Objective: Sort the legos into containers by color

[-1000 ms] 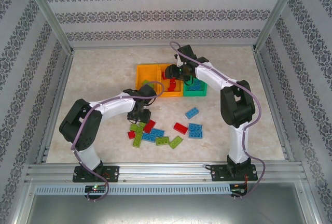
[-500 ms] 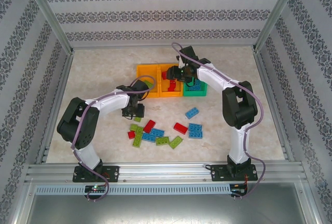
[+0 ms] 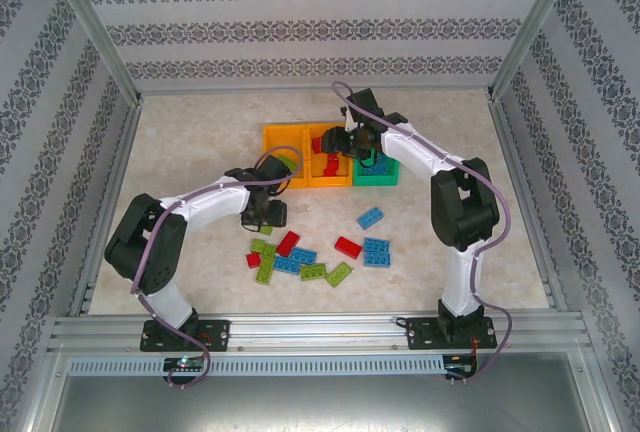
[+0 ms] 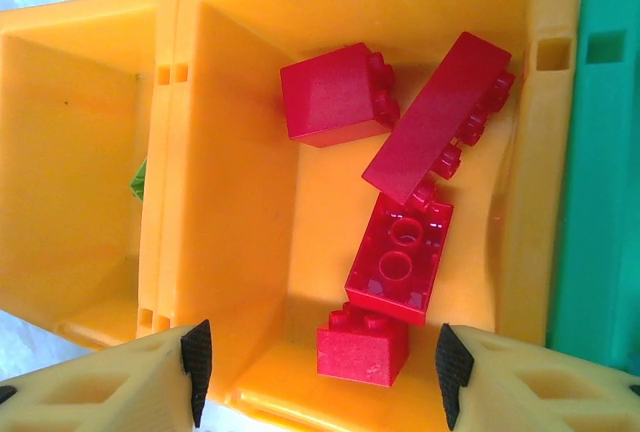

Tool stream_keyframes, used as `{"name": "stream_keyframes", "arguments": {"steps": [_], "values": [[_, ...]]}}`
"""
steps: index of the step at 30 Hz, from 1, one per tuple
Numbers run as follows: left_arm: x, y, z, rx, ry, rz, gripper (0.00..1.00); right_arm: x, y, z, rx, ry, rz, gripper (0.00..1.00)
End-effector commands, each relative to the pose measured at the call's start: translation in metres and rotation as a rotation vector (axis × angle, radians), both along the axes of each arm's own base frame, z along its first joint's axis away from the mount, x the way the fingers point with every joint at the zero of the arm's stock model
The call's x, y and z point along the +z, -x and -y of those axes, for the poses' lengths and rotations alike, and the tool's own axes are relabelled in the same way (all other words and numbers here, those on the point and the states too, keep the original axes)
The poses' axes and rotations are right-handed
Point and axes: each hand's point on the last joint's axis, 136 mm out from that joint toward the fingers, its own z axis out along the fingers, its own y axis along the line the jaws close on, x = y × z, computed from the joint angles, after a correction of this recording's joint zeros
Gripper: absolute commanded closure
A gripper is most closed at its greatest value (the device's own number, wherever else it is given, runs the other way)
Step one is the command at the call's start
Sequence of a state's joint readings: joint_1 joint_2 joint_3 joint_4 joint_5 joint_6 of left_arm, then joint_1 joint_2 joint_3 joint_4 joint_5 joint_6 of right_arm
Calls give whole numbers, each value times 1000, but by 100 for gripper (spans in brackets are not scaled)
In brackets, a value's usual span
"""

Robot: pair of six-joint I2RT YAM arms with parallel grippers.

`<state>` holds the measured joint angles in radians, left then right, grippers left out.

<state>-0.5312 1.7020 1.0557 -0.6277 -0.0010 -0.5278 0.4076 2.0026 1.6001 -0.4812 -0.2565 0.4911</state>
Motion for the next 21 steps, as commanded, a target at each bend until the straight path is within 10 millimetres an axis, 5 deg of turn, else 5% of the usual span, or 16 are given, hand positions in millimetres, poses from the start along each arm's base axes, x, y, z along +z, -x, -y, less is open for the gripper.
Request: {"name": "stream_keyframes", "arguments": {"steps": [1, 7, 15, 21], "values": [[-13, 2, -2, -17, -49, -33, 39, 22, 5, 6, 11, -10, 43, 36], [-19, -2, 0, -30, -54, -33, 45, 33, 30, 26, 63, 72, 100, 31], [-23, -7, 3, -19, -43, -25, 66, -2, 91, 96, -142, 166, -51, 22], [3, -20, 6, 1, -25, 37, 74, -28, 126, 116, -251, 153, -128, 18]]}}
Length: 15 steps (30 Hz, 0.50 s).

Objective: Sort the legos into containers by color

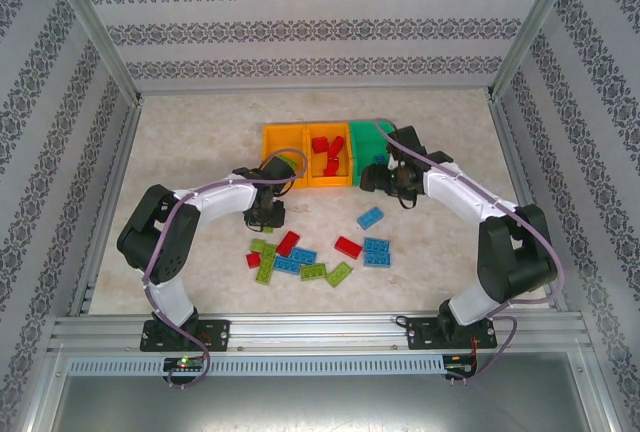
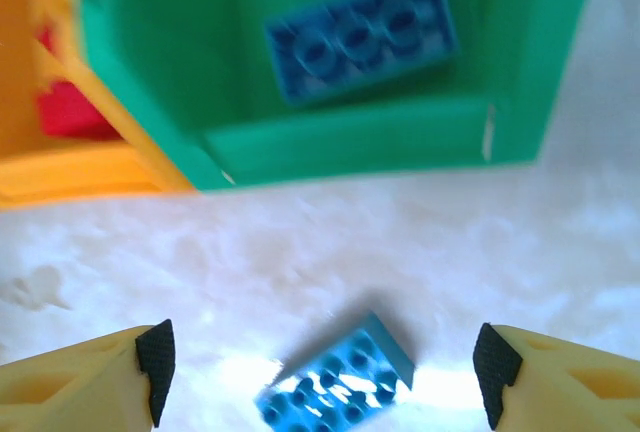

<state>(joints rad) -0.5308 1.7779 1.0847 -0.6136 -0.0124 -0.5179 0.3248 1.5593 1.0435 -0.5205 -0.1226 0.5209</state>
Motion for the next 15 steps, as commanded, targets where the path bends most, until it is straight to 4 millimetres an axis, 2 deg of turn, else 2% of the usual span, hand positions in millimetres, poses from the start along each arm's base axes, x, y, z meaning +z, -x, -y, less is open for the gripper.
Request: {"name": "stream_keyframes", "arguments": {"steps": [1, 5, 10, 15], "values": [[25, -16, 6, 7, 8, 71, 74, -4, 13, 10, -87, 3, -21, 17], [63, -36, 12, -3, 18, 154, 74, -14, 26, 5, -113, -44, -70, 17], [104, -76, 13, 5, 19, 257, 73, -19, 35, -5, -127, -53, -106, 18], [109, -118, 15, 0, 40, 269, 72, -24, 41, -11, -152, -58, -138, 19]]}}
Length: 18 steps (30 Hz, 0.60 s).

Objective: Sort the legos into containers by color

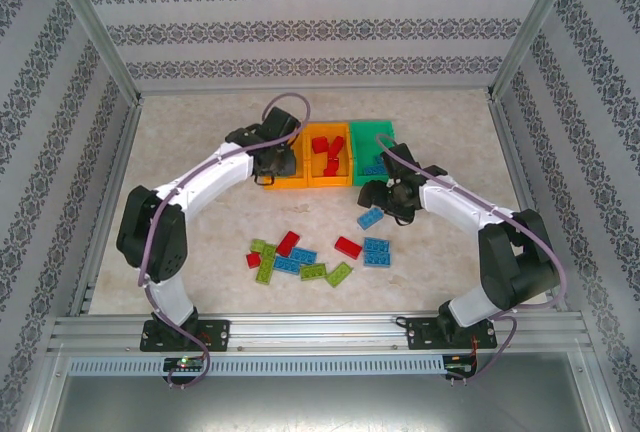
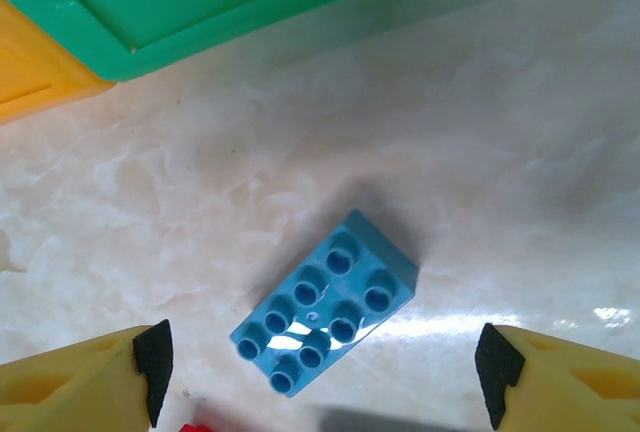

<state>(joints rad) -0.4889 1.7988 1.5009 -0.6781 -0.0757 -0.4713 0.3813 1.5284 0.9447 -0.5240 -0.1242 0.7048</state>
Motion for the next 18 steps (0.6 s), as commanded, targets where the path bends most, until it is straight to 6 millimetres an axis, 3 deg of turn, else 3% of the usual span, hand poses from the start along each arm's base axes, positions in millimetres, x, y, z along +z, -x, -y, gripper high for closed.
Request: {"name": "stream_keyframes", "arguments": {"steps": [1, 9, 18], "values": [[-16, -20, -11, -16, -45, -59, 72, -3, 7, -4, -46, -18, -33, 19], [-18, -68, -1, -46, -4, -37, 68, -23, 9, -15, -70, 2, -99, 21], [-21, -67, 4, -44, 29, -43, 43, -42, 6, -20, -48, 56, -147, 26]]}}
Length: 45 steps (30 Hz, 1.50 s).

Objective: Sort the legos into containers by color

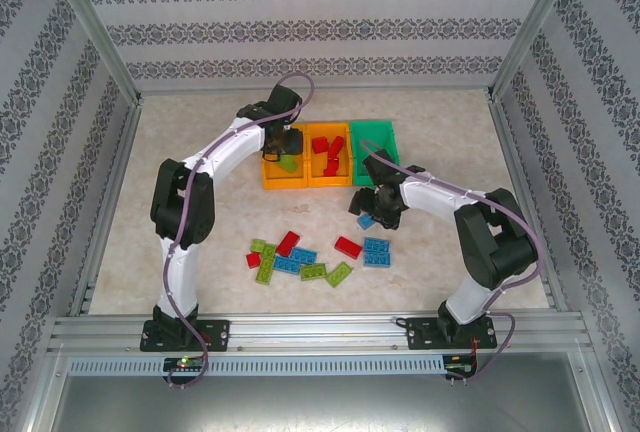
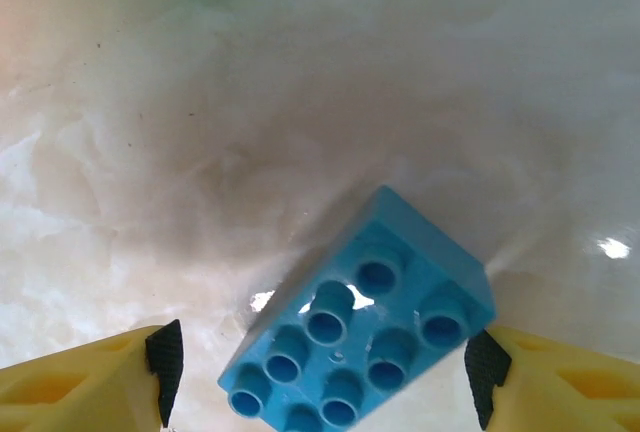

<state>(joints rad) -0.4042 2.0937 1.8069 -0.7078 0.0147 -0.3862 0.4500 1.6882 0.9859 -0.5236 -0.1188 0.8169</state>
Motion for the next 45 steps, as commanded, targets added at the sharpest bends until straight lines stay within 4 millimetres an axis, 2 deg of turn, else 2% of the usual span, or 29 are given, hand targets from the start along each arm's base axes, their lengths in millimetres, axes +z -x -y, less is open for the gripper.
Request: {"name": "stream_keyframes", "arguments": {"steps": [1, 6, 10, 12, 13, 20, 22, 25, 28, 33, 37, 41, 45], "values": [[10, 7, -3, -11, 7, 3, 41, -6, -1, 2, -4, 35, -21, 28], [28, 18, -9, 3, 35, 59, 26, -14, 0, 5, 14, 63, -36, 47], [42, 30, -15, 12, 52, 104, 23, -18, -1, 15, 12, 99, -35, 66], [45, 36, -19, 16, 46, 116, 23, -11, -5, 19, 8, 118, 7, 75], [45, 40, -23, 20, 41, 117, 23, -5, -6, 21, 10, 128, 31, 76], [33, 69, -29, -8, 54, 99, 22, 60, -34, 22, 92, 132, 285, 76], [27, 79, -30, -31, 53, 89, 22, 78, -49, 19, 106, 78, 364, 78], [18, 95, -35, -56, 37, 75, 22, 96, -70, 20, 103, 10, 413, 78], [7, 110, -34, -101, 42, 47, 22, 99, -90, 28, 121, 64, 395, 78], [-5, 133, -30, -154, 24, 9, 22, 105, -126, 18, 185, 39, 429, 77], [-14, 145, -24, -182, 27, -2, 21, 98, -151, 24, 169, 53, 381, 75], [-26, 156, -18, -211, 19, -45, 21, 88, -166, 24, 159, 47, 338, 68], [-36, 169, -9, -250, 23, -79, 21, 88, -172, 23, 158, 47, 336, 59]]}}
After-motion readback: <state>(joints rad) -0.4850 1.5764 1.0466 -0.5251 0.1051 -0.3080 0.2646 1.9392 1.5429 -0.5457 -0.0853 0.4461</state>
